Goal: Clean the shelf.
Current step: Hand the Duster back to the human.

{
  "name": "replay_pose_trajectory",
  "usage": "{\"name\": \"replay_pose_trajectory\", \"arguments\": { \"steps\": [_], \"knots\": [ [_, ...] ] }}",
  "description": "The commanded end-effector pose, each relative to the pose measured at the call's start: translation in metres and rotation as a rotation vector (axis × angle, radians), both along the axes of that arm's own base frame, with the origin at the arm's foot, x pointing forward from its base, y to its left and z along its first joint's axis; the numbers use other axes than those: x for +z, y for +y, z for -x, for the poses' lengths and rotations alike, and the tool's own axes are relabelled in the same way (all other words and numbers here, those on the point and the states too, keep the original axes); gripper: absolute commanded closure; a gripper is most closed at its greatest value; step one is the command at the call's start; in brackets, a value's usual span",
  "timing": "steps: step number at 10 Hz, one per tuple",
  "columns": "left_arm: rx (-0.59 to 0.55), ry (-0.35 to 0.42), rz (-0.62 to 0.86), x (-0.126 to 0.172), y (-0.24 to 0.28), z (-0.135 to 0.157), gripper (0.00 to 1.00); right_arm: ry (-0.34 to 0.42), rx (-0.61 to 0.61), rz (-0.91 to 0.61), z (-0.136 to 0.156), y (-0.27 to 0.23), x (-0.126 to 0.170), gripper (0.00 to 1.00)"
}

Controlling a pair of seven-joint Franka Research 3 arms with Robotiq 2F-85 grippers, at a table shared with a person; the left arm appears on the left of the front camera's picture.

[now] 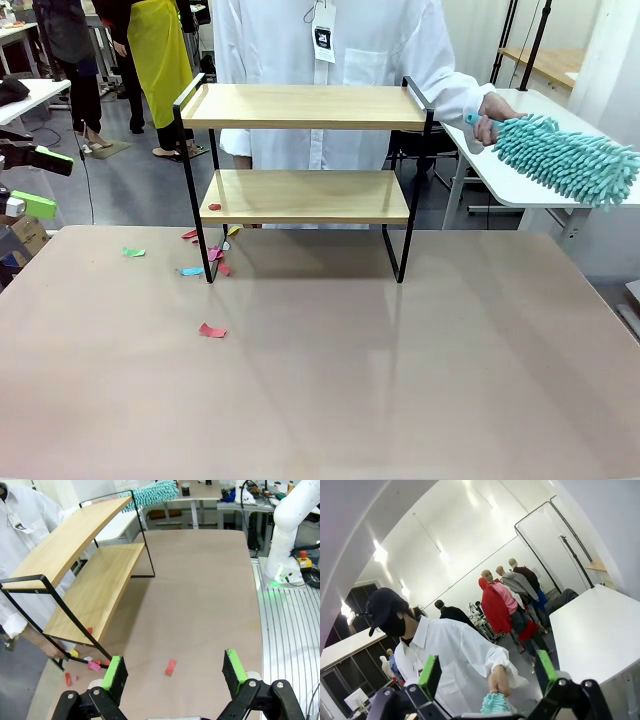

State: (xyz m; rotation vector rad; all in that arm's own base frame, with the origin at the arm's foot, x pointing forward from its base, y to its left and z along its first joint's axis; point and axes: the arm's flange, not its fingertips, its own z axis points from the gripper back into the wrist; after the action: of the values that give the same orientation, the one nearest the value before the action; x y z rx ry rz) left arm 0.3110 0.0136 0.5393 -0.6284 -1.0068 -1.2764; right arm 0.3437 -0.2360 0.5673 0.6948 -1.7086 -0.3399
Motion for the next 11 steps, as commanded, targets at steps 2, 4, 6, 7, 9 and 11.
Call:
{"name": "replay_pose_trajectory", "arguments": {
  "steps": [2, 4, 6, 7, 9, 11],
  "knots": [
    [-0.011, -0.02, 0.023, 0.0, -0.0005, -0.0023, 0.0, -0.003, -0.007, 0.002, 0.0026, 0.0015, 0.0041, 0.0],
    [-0.011, -0.02, 0.023, 0.0, -0.0005, -0.0023, 0.0, -0.003, -0.007, 0.002, 0.0026, 0.0015, 0.0041, 0.0],
    [-0.011, -0.02, 0.023, 0.0, -0.0005, -0.0023, 0.0, -0.003, -0.007, 0.002, 0.0026, 0.0015, 0.0041, 0.0],
    [-0.011, -0.02, 0.023, 0.0, -0.0005, -0.0023, 0.0, -0.003, -0.007, 0.002, 0.0026, 0.0015, 0.0041, 0.0],
    [-0.011, -0.02, 0.023, 0.0, -0.0005, -0.0023, 0.0, -0.003, -0.007, 0.002, 0.0026, 0.0015, 0.0041, 0.0],
    [-0.011, -0.02, 0.023, 0.0, -0.0005, -0.0023, 0.0, -0.003, -0.007, 0.002, 0.0026, 0.0015, 0.0041, 0.0]
  ]
}}
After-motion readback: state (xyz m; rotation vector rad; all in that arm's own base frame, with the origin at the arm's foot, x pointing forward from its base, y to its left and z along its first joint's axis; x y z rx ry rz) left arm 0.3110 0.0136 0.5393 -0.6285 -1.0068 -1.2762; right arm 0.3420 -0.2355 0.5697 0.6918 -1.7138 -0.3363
